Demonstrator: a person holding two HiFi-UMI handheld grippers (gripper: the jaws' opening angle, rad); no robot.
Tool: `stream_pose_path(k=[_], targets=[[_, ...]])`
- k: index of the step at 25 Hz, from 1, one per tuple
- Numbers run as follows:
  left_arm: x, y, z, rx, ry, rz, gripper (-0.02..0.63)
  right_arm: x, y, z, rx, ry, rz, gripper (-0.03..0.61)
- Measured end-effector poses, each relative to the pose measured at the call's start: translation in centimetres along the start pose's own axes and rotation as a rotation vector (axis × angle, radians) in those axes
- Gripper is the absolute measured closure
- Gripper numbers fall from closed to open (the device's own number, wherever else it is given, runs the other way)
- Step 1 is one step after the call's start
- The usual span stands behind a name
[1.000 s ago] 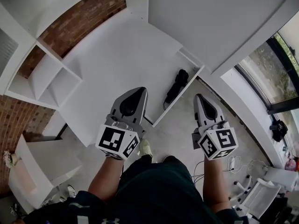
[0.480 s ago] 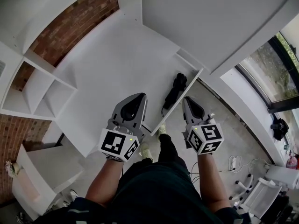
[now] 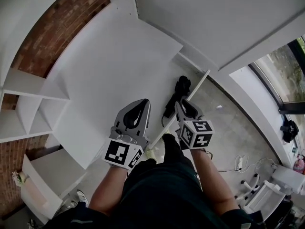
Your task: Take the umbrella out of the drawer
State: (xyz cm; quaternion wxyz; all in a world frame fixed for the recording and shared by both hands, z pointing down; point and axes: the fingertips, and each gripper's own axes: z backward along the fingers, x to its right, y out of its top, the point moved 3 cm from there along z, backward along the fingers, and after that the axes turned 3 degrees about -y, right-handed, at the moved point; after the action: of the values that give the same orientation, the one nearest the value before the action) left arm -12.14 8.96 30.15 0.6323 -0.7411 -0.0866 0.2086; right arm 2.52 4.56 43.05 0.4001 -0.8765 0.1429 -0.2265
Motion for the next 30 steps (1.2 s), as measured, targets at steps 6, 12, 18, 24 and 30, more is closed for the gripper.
stream_pose_path(k=[6,12,18,24,30], targets=[[-1.8,-2.5,-4.3,-0.067,0.000,0.024,0.607,3.2,-2.9,-6.6,-0.132,-0.082,-0.178,0.448],[-2.6,-5.9,-7.9,-0.141,0.004,0.057,0.607,7.2,-5.9,-11.3,-0.228,-0.194,-0.329,0.396],[-4.3,-7.6,-9.8,-0.191,-0.006,0.071,0.607,9.0,-8.5,-15.7,-0.343,-0.355,-0.332,0.356],[-5.1,-7.7,-10.9,-0.216,0.000,0.076,0.607,10.9,-10.0,-18.3,-0.422,-0.476,-0.312,0.356],[-6.0,-8.0,-11.5,-0.230,0.006,0.087,0.607,12.0,-11.4,-19.6,-0.473,-0.534,-0.298,0.356]])
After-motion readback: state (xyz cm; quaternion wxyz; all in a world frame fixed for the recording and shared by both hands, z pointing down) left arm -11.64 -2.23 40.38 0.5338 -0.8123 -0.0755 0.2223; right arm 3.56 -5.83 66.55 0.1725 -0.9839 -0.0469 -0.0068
